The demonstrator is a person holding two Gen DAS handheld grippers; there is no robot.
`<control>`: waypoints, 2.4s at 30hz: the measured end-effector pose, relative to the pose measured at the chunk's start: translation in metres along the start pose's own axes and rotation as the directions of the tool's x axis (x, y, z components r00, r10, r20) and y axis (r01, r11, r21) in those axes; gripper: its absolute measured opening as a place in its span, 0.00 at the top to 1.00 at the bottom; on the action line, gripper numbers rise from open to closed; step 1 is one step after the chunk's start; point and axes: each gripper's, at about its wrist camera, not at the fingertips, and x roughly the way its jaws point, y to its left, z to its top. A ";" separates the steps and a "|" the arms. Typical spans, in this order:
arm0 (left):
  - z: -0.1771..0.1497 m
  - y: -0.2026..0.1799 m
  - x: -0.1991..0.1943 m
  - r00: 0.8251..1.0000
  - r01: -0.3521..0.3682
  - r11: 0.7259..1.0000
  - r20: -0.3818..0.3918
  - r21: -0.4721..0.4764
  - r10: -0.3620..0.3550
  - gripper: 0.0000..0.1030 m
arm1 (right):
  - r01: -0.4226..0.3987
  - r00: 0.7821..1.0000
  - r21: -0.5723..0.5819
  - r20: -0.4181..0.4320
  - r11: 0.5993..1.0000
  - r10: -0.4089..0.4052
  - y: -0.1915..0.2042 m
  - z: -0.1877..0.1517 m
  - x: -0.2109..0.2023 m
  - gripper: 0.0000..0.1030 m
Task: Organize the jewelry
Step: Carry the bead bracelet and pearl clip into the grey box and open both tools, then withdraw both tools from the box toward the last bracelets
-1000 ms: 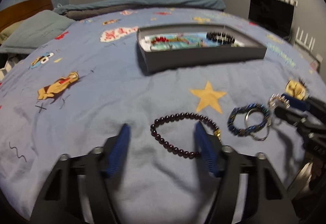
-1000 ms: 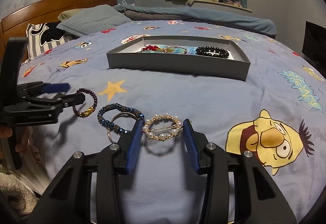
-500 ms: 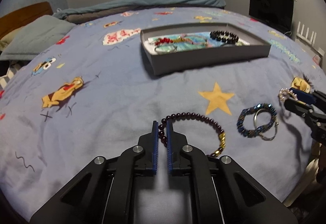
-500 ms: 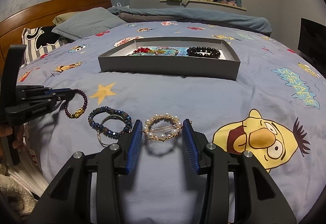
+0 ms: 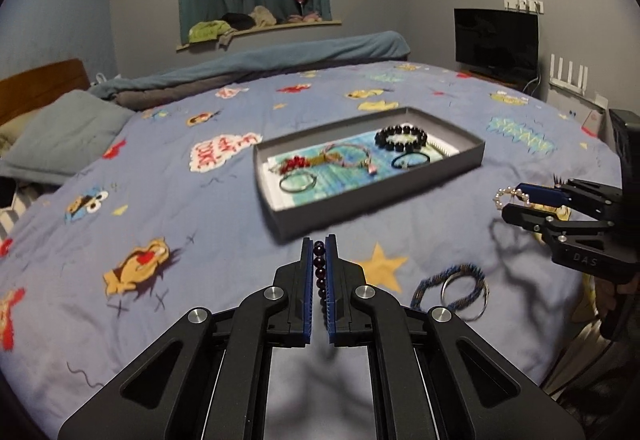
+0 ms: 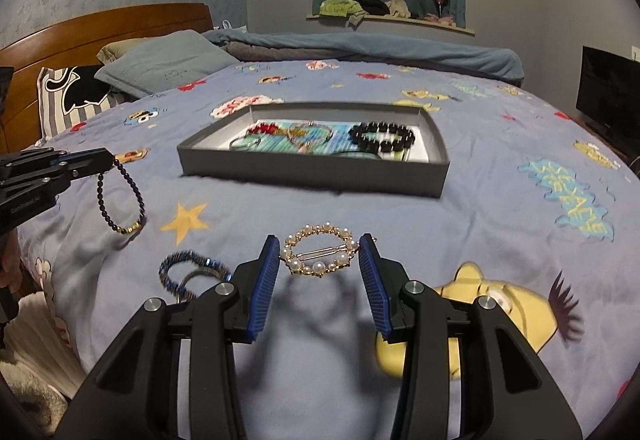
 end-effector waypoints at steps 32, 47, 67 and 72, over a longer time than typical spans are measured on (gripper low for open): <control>0.071 0.017 0.134 0.989 0.075 0.992 -0.120 -0.098 -0.086 0.94 | 0.025 0.988 0.001 -0.153 1.000 -0.025 -0.032 0.093 0.110 0.60; 0.049 0.039 0.161 0.973 -0.024 0.993 -0.231 -0.117 -0.004 0.94 | 0.010 0.951 0.052 -0.308 0.999 0.006 -0.039 0.094 0.143 0.60; 0.056 0.031 0.140 0.984 -0.022 0.993 -0.179 -0.116 0.001 0.40 | 0.051 0.958 0.072 -0.286 0.996 -0.028 -0.041 0.094 0.132 0.44; 0.058 0.029 0.128 0.987 -0.040 0.993 -0.161 -0.115 0.022 0.25 | 0.063 0.965 0.064 -0.258 0.996 -0.045 -0.038 0.096 0.121 0.32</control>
